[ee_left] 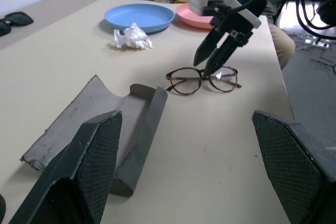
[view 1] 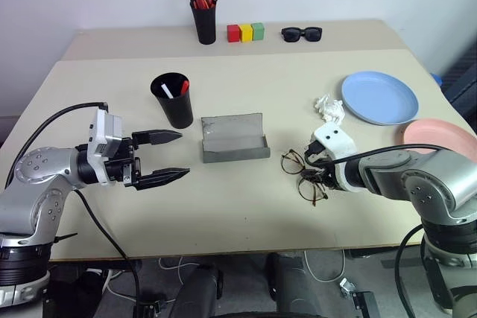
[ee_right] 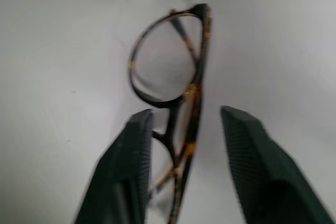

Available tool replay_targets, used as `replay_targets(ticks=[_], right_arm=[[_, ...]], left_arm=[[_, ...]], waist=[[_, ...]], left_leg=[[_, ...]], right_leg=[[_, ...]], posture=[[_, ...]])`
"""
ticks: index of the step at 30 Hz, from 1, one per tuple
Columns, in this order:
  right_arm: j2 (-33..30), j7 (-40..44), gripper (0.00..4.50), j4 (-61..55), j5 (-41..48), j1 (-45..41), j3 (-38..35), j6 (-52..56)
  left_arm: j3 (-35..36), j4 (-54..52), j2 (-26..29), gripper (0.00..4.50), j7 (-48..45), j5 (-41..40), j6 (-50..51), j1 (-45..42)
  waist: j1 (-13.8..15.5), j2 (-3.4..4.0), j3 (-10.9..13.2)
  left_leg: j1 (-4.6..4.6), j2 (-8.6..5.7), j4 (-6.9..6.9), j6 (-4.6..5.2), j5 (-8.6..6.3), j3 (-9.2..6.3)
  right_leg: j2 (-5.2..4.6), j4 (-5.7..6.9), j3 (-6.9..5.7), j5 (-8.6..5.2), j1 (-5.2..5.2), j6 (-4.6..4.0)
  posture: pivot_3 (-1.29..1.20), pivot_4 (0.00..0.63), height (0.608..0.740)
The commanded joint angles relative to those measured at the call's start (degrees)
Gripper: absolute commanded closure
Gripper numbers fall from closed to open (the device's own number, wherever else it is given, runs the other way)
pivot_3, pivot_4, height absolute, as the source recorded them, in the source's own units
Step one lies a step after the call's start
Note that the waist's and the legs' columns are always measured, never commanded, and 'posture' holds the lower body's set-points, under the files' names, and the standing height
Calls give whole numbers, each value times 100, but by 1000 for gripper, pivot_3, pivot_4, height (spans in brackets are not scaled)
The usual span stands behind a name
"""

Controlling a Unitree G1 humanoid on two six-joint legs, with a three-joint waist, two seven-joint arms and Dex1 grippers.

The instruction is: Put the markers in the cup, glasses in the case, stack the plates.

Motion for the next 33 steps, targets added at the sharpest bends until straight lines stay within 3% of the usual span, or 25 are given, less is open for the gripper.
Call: replay_targets(ticks=[1,5,7,10,11,16,19,23,29,33], right_arm=[[-128,-109,2266,-34,199,-104,-37,37],[-209,-189,2266,-15,354,-67,12,37],[-207,-251,2804,7,401,-57,12,37],[-227,-303,4173,44,476,-61,33,37],[-232,-317,4444,53,506,-60,34,37],[-457,-266,4444,15,519,-130,215,37],[-925,-44,4444,-63,233,-373,520,31],[-1887,492,4444,36,-693,-893,1265,-1097],[-1202,914,4444,378,-1367,-1220,1203,-2543],[-385,1168,4444,624,-1616,-1556,1155,-3414]], left_arm=[[27,-139,41,443,25,-47,-142,-24],[5,-128,34,443,50,-20,-175,-35],[-6,-140,34,443,65,-28,-187,-32],[-18,-147,38,443,83,-39,-194,-37],[-19,-146,39,443,93,-44,-193,-42],[-36,-142,43,443,149,-34,-207,-51],[-23,-105,48,443,181,-50,-181,-72],[144,-24,60,443,336,-203,-30,-119],[347,60,179,443,391,-166,-73,76],[529,23,199,443,502,-143,-87,299]], waist=[[0,0,0],[2,0,0],[-2,0,0],[1,0,0],[1,0,0],[2,0,0],[8,0,0],[0,6,5],[-50,2,4],[-30,2,6]], left_leg=[[0,0,0,0,0,0],[0,0,0,0,0,0],[0,0,-1,0,0,0],[0,0,-2,1,0,0],[0,1,-2,1,0,0],[0,1,-2,1,0,0],[0,1,-2,1,-1,1],[-5,0,0,1,-1,4],[2,16,-22,1,-1,8],[-11,13,-19,1,-1,11]], right_leg=[[0,0,0,0,0,0],[0,0,0,0,0,0],[0,-1,0,0,0,0],[0,-1,0,0,0,0],[0,-1,0,0,0,0],[0,-1,-1,0,0,0],[0,-3,-1,0,0,0],[-2,-5,-1,-2,-2,2],[18,-7,1,-7,-12,9],[16,-7,6,2,-25,-3]], posture=[[0,150,740],[0,150,740],[0,150,740],[0,150,740],[0,150,740],[0,150,740],[0,150,740],[0,150,740],[0,150,740],[0,150,740]])
